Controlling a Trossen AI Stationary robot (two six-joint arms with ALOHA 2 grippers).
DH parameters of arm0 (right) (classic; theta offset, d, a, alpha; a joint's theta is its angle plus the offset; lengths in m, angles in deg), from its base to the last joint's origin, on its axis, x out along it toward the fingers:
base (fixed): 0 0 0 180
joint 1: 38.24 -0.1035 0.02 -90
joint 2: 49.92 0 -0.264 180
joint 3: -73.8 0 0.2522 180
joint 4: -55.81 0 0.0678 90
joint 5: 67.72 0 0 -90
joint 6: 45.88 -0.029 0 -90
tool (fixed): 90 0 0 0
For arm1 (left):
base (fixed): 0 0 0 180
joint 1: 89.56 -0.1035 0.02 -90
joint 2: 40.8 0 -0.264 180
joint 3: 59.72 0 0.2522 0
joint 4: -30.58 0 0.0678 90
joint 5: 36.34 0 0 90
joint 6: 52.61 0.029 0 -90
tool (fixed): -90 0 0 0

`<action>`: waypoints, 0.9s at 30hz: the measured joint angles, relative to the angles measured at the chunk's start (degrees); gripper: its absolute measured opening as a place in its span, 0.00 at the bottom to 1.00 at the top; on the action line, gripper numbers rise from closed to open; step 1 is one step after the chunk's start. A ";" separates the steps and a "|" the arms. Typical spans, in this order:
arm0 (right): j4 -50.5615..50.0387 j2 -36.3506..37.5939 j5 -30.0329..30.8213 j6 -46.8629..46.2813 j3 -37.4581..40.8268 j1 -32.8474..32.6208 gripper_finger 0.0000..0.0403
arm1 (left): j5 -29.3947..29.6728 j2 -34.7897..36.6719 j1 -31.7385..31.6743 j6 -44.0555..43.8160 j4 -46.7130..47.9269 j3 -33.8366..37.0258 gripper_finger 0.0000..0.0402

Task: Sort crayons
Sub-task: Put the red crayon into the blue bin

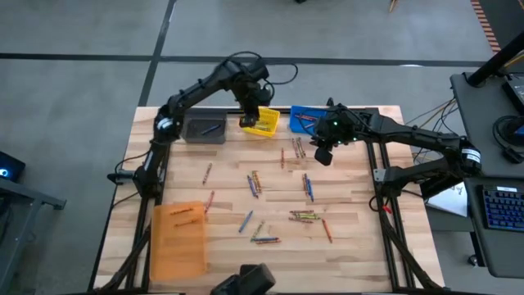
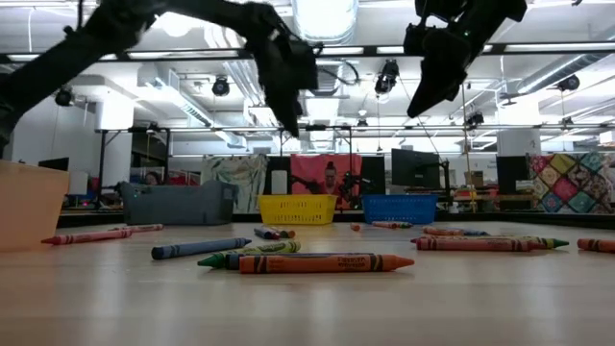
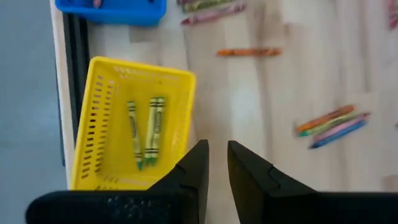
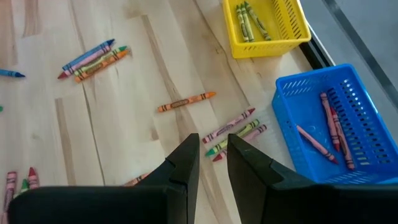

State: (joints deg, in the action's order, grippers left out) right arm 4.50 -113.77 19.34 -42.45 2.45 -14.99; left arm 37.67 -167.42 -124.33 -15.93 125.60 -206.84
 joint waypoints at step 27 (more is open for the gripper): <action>5.80 0.00 0.00 -2.53 0.40 0.02 0.18 | 13.38 43.14 10.26 -35.65 -16.64 49.79 0.10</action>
State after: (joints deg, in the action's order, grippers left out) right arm 10.30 -113.77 19.34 -44.99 2.85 -14.98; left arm 51.05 -124.28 -114.07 -51.58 108.97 -157.05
